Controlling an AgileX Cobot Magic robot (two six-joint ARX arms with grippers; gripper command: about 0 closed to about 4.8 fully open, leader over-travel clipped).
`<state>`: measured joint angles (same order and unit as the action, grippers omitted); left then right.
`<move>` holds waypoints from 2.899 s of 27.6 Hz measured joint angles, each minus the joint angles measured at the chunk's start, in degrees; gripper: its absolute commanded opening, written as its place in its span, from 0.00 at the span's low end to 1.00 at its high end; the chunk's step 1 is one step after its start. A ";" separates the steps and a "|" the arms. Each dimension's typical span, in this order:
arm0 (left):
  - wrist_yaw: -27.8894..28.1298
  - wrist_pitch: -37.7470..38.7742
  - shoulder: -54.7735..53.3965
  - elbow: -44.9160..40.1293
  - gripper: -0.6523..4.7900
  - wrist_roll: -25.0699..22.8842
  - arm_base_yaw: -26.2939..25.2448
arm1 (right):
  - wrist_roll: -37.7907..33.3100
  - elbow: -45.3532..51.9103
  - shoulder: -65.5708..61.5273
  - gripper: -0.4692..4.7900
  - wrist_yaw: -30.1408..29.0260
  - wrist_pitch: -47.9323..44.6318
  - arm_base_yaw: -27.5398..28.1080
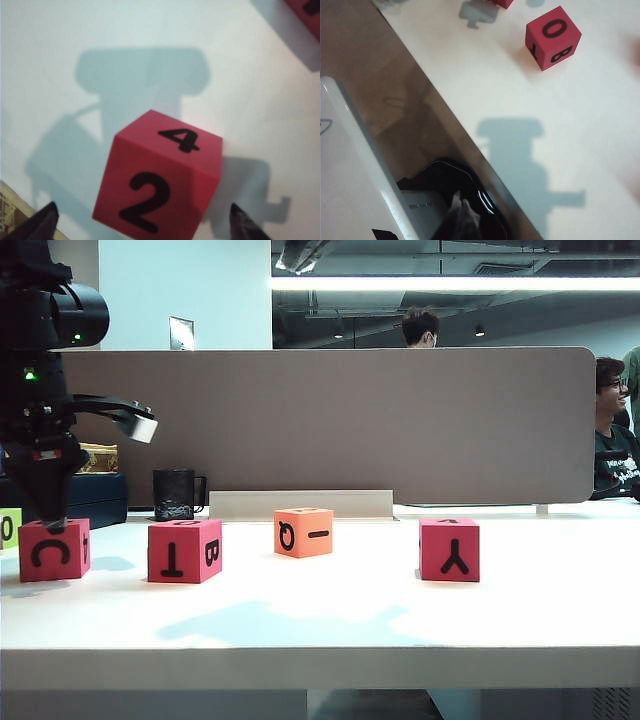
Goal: Select the appropriate blocks from the scattered letter blocks on the table and arrange them in a row to spell out "2024".
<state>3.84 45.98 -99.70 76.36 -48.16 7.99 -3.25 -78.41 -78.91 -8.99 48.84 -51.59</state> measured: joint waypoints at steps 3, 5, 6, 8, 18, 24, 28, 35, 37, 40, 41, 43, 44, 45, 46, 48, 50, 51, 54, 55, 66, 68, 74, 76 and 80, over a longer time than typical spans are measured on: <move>-0.31 -0.46 -0.59 0.02 0.90 -1.14 0.09 | 0.00 0.00 0.00 0.08 -0.04 0.20 -0.04; -0.31 -0.70 -0.90 0.02 0.90 -1.20 0.07 | 0.00 0.00 0.00 0.08 -0.02 0.74 -0.04; -0.31 -0.90 -1.07 0.02 0.90 -1.22 0.04 | 0.00 0.00 0.00 0.08 -0.02 1.03 -0.04; -0.33 -1.09 -1.40 0.02 0.85 -1.29 0.04 | 0.00 0.00 0.00 0.08 -0.02 1.51 -0.04; -0.31 -1.20 -2.84 0.02 0.67 -0.13 0.07 | 0.02 0.00 0.00 0.08 -0.02 1.60 -0.04; -0.31 -1.42 -2.84 0.02 0.67 8.13 0.09 | 0.02 0.00 0.00 0.08 -0.02 1.57 -0.04; -1.97 -1.36 -2.82 0.13 0.67 20.85 0.09 | 0.02 0.00 0.00 0.08 -0.02 1.53 -0.04; -8.37 -1.20 -2.67 0.26 0.67 35.28 -0.09 | 0.02 0.02 0.00 0.08 -0.02 1.51 -0.04; -10.93 -1.20 -2.62 0.26 0.67 38.21 -0.11 | 0.02 0.00 0.00 0.08 -0.02 1.51 -0.04; -13.33 -1.22 -2.60 0.28 0.67 41.79 0.20 | 0.02 0.02 0.00 0.08 -0.02 1.51 -0.04; -13.51 -1.22 -2.60 0.28 0.67 42.25 0.44 | 0.04 0.02 0.00 0.08 -0.02 1.51 -0.04; -13.57 -1.20 -2.58 0.28 0.67 42.58 1.01 | 0.04 0.00 0.00 0.08 -0.02 1.51 -0.04; -13.60 -1.22 -2.58 0.28 0.67 42.64 1.25 | 0.04 0.00 0.00 0.08 -0.02 1.51 -0.04; -13.86 -1.20 -2.60 0.28 0.67 42.71 1.51 | 0.04 0.00 0.00 0.08 -0.02 1.51 -0.04; -13.88 -1.20 -2.60 0.28 0.67 42.97 1.70 | 0.04 0.00 0.00 0.08 -0.02 1.53 -0.04; -13.84 -1.22 -2.58 0.31 0.67 44.17 2.25 | 0.04 0.00 -0.02 0.08 -0.02 1.51 -0.04; -13.86 -1.27 -2.58 0.31 0.67 44.92 2.38 | 0.04 0.00 0.00 0.08 -0.02 1.51 -0.04; -13.92 -1.27 -2.58 0.31 0.67 45.13 2.38 | 0.04 0.00 0.00 0.08 -0.02 1.51 -0.04; -14.32 -1.25 -2.36 0.31 0.67 46.69 2.38 | 0.04 0.00 0.00 0.08 -0.02 1.51 -0.04; -14.60 -1.09 -2.34 0.39 0.67 47.12 2.40 | 0.04 0.00 0.00 0.08 -0.02 1.51 -0.04; -14.88 -0.15 -1.57 6.21 0.67 50.38 2.67 | 0.09 0.02 0.00 0.08 0.02 1.33 -0.04; -9.92 5.03 -1.60 8.72 0.65 49.64 2.71 | 0.09 0.00 0.00 0.08 0.04 1.36 -0.02; -1.57 15.76 -1.36 12.11 0.24 45.24 2.62 | 0.09 0.02 0.00 0.08 0.04 1.36 -0.02; -1.38 18.05 -1.25 12.09 0.14 43.50 2.64 | 0.09 0.02 0.00 0.08 0.04 1.36 -0.02; -1.29 20.74 -1.27 11.15 0.11 40.24 2.93 | 0.11 0.00 0.00 0.08 0.07 0.96 -0.02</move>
<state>2.55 66.72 -100.97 87.50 -7.92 10.92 -3.14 -78.41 -78.91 -8.93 49.80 -51.62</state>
